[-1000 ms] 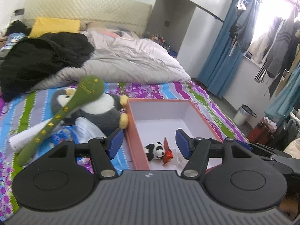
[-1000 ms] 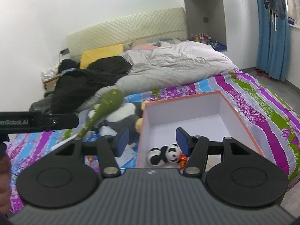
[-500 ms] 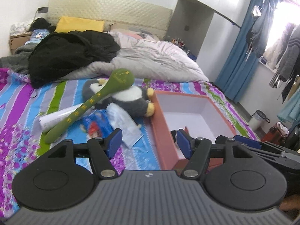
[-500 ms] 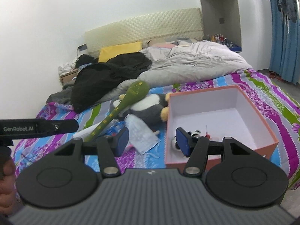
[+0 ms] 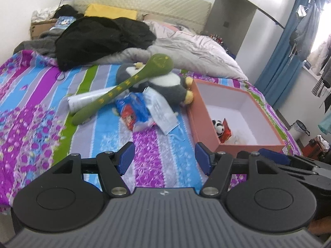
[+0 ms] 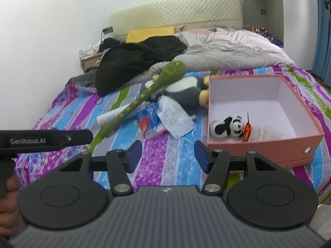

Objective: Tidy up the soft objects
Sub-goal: 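Move both tools back from the box toward the blue snack bag and mask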

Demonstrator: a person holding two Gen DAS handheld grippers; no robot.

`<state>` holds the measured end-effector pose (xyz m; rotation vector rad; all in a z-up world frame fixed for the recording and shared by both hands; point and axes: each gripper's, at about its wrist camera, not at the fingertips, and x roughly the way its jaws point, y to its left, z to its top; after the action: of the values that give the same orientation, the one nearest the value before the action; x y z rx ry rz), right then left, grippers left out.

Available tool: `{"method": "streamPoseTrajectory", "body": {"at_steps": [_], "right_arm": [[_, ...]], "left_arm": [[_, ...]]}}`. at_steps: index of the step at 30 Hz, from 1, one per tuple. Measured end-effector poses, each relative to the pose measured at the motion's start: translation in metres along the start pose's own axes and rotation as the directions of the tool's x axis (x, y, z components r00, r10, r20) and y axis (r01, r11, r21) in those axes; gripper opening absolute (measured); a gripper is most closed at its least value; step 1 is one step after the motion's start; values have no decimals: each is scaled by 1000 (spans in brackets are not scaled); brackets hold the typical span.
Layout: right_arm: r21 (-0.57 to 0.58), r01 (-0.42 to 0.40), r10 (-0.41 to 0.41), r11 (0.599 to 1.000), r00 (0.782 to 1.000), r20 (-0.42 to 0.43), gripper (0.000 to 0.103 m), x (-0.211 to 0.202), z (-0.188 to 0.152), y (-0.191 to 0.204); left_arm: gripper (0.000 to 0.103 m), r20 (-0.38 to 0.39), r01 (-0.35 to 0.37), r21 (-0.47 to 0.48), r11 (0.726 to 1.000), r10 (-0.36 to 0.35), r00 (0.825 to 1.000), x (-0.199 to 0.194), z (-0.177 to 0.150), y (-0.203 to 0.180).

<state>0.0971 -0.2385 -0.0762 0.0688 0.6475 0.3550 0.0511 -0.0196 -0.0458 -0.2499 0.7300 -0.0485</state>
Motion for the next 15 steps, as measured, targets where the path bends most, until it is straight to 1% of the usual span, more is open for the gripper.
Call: {"method": "streamPoseTrajectory", "body": {"at_steps": [4, 8, 15], "right_arm": [[-17, -12, 11, 1000, 999, -36, 58, 8, -8, 7], [-14, -20, 19, 1000, 998, -64, 58, 19, -11, 9], [-37, -25, 21, 999, 994, -109, 58, 44, 2, 13]], "left_arm": [[69, -26, -13, -12, 1000, 13, 1000, 7, -8, 9], [69, -50, -18, -37, 999, 17, 999, 21, -7, 15], [69, -91, -13, -56, 998, 8, 996, 47, 1, 21]]}}
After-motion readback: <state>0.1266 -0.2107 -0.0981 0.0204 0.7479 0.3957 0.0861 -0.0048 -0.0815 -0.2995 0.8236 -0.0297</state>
